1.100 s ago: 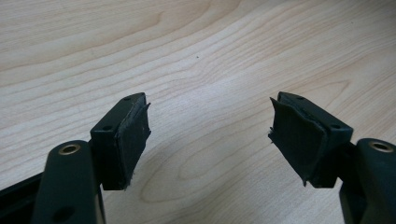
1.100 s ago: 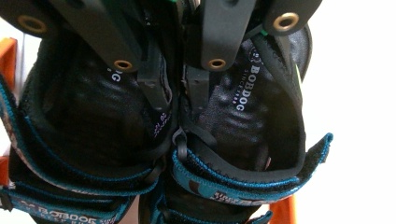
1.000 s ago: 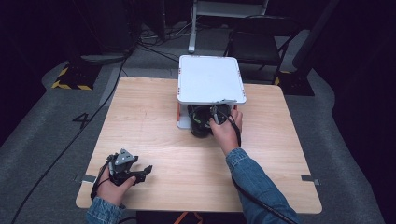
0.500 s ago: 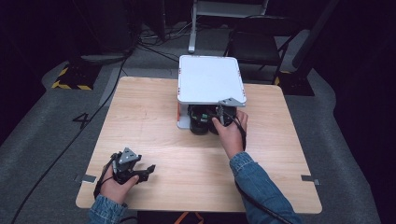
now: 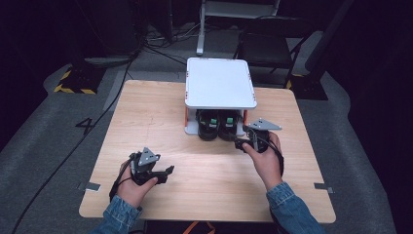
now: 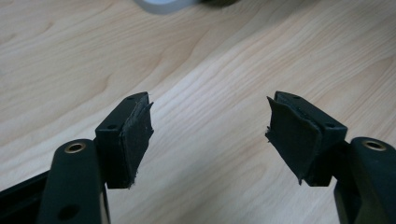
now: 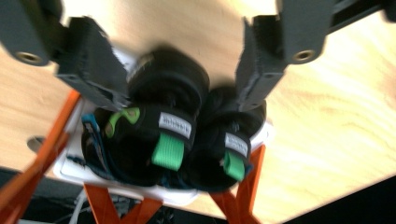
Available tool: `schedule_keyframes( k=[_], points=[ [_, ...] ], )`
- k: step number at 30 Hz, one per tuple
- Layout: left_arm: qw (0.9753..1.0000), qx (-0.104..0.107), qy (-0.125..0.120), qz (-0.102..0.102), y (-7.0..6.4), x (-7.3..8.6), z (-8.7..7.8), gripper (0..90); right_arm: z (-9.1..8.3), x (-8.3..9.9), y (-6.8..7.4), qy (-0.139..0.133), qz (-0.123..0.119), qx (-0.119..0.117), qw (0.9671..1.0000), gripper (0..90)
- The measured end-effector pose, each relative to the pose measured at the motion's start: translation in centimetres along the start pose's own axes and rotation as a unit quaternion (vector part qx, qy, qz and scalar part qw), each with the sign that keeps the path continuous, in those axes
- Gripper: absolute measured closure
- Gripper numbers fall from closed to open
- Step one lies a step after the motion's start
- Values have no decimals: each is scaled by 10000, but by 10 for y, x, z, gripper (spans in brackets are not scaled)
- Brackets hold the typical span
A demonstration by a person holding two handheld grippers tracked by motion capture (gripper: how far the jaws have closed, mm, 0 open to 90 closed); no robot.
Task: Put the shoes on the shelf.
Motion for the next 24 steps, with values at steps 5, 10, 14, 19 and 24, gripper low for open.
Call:
schedule_keyframes(
  k=[5, 10, 14, 19, 24],
  points=[
    [9997, 238, 7, 70, -12, -19, 14, 361, -4, 15, 2, 96, 268, -371, 9989, 306],
    [9983, 459, 146, 314, -20, -33, 31, 593, -2, 29, 8, 522, -471, -587, 9958, 473],
    [9991, 387, 102, 151, -19, -47, 50, 612, -1, 35, 5, 563, -579, -593, 9950, 551],
    [9995, 313, 73, 69, -18, -62, 75, 631, 4, 41, -6, 592, 82, -481, 9971, 561],
    [9997, 222, -70, -92, -21, -72, 101, 576, 17, 43, -12, 514, 179, -276, 9981, 440]
  ],
)
Point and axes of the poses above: each handheld gripper's, and its own axes: z roughly forward along the jaws, x roughly out of its underside, y roughly to its left, the point moved 5 cm from there along z, roughly forward along the jaws, and after that the axes turned 6 degrees about -z, right-handed, at the moved point
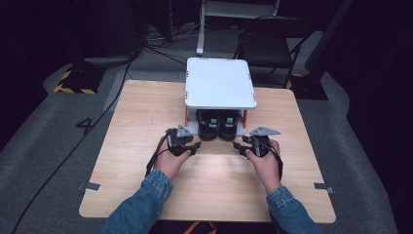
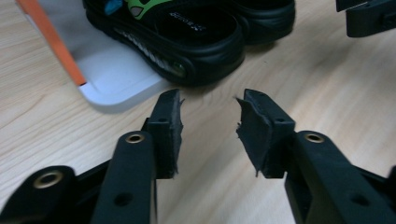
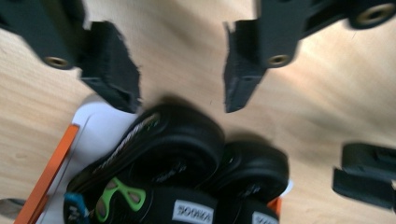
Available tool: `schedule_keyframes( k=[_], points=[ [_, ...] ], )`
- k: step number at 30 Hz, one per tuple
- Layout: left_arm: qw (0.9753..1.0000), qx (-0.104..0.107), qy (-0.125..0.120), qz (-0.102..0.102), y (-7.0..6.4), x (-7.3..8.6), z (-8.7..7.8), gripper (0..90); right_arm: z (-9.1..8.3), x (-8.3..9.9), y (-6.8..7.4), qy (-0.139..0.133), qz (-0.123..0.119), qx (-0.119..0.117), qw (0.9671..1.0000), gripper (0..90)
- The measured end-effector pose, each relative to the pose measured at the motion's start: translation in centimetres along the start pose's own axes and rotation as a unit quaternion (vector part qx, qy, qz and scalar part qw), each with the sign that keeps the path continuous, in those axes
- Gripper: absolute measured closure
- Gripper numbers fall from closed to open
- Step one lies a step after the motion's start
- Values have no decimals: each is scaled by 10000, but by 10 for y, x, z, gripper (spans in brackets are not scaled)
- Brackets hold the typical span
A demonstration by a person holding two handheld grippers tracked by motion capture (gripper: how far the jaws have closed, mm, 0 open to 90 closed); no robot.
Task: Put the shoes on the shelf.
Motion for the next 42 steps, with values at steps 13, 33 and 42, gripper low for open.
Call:
schedule_keyframes(
  k=[13, 33, 42],
  points=[
    [9999, -33, -57, -157, 7, -16, 42, 329, 45, -6, -3, -243, -23, 90, 9997, 244],
    [9990, -402, -215, 13, 28, -52, 82, 351, 73, -28, -49, -256, -307, -48, 9992, 328],
    [9966, -382, -605, -408, 29, -51, 82, 372, 76, -27, -51, -453, -100, 34, 9989, 324]
  ],
)
Point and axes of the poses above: each handheld gripper's, and its own axes: z roughly forward along the jaws, x roughly out of its underside, y roughly to its left, the point moved 5 cm from there along z, roughly forward along the jaws, and after that the axes turned 6 degrees about -z, right-handed, at the moved point
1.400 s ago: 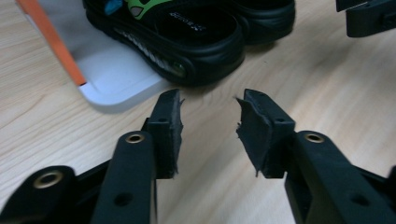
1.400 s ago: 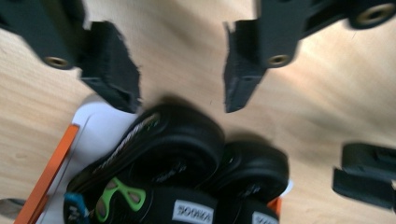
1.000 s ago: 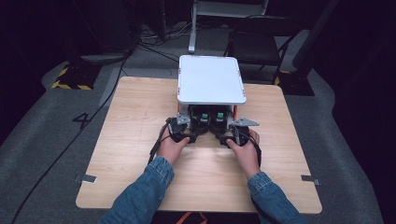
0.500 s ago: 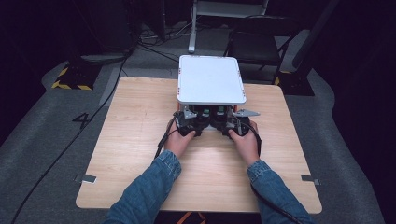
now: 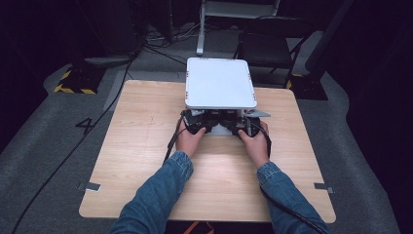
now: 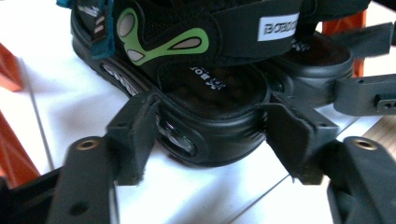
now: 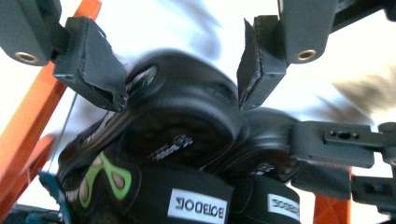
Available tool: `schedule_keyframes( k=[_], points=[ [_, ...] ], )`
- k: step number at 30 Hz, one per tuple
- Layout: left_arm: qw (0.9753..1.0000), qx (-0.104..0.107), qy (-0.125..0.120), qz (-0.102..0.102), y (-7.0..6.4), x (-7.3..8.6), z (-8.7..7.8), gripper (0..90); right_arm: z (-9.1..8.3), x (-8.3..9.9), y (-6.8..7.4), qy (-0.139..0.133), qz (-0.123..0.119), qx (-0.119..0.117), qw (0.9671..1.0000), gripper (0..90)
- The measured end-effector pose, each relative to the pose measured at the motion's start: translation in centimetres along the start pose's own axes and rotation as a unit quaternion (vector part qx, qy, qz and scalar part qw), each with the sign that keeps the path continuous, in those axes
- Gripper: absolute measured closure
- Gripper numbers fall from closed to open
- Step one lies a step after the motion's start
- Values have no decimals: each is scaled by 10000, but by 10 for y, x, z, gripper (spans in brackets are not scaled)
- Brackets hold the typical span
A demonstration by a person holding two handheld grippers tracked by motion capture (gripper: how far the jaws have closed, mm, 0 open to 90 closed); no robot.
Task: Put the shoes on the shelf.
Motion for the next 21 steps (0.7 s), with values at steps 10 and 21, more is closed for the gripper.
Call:
schedule_keyframes(
  k=[10, 21],
  points=[
    [9993, 301, 116, 213, -25, 18, -60, 305, -58, -3, 19, -139, 42, -185, 9997, 279],
    [9985, 485, -45, 263, -32, 10, -150, 230, -138, -11, 26, -332, -61, -310, 9989, 230]
  ],
)
Point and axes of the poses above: each handheld gripper's, and its own axes: z roughly forward along the jaws, x roughly out of its underside, y roughly to its left, the point moved 5 cm from there along z, roughly forward along the jaws, and after that the axes turned 6 degrees about -z, right-handed, at the moved point
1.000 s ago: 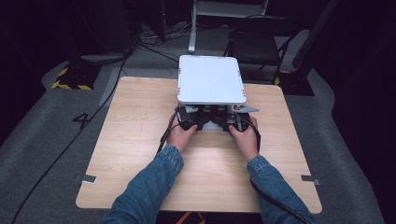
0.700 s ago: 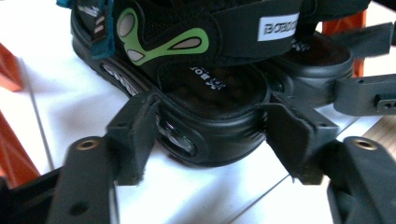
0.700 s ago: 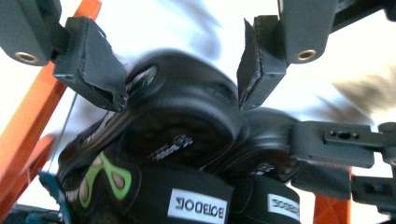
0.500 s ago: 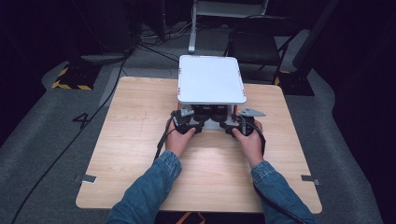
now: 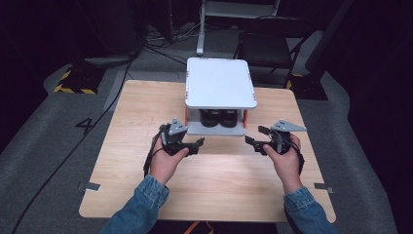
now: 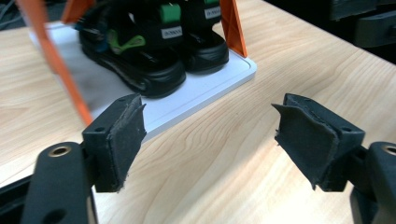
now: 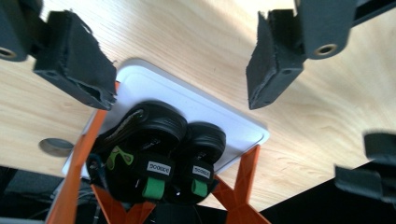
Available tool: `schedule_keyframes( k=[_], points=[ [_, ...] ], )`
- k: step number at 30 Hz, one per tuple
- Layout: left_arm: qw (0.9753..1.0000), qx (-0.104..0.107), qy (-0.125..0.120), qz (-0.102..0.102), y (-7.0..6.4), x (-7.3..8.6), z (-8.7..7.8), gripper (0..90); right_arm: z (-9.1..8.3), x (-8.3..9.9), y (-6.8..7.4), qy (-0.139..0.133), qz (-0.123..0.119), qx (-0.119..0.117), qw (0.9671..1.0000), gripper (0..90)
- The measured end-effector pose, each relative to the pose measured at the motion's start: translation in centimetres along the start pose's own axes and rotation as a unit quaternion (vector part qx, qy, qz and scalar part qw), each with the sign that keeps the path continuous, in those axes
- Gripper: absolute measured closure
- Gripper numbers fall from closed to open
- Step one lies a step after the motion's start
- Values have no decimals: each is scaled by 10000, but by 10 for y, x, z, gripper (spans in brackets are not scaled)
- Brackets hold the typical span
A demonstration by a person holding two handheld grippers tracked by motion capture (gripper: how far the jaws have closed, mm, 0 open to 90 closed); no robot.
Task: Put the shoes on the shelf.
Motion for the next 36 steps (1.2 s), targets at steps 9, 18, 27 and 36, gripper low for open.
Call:
schedule_keyframes(
  k=[9, 18, 27, 36],
  points=[
    [9984, -494, 96, 267, 31, 14, -65, 199, -49, 6, -10, 12, -24, -329, 9995, 162],
    [9942, -757, 761, 81, 68, 47, -86, 168, -82, 33, -36, 317, -184, 6, 9993, 153],
    [9883, -998, 1156, 33, 95, 75, -88, 170, -65, 85, -53, 1037, 279, 181, 9940, 155],
    [9850, -1261, 1175, -119, 115, 100, -72, 181, -32, 114, -61, 1309, -283, 663, 9888, 156]
  ],
)
Point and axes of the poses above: each handheld gripper's, and its own axes: z roughly forward along the jaws, x roughly out of its underside, y roughly to its left, the point moved 5 cm from there along z, roughly forward along the jaws, and after that the axes turned 6 degrees about -z, right-handed, at the moved point
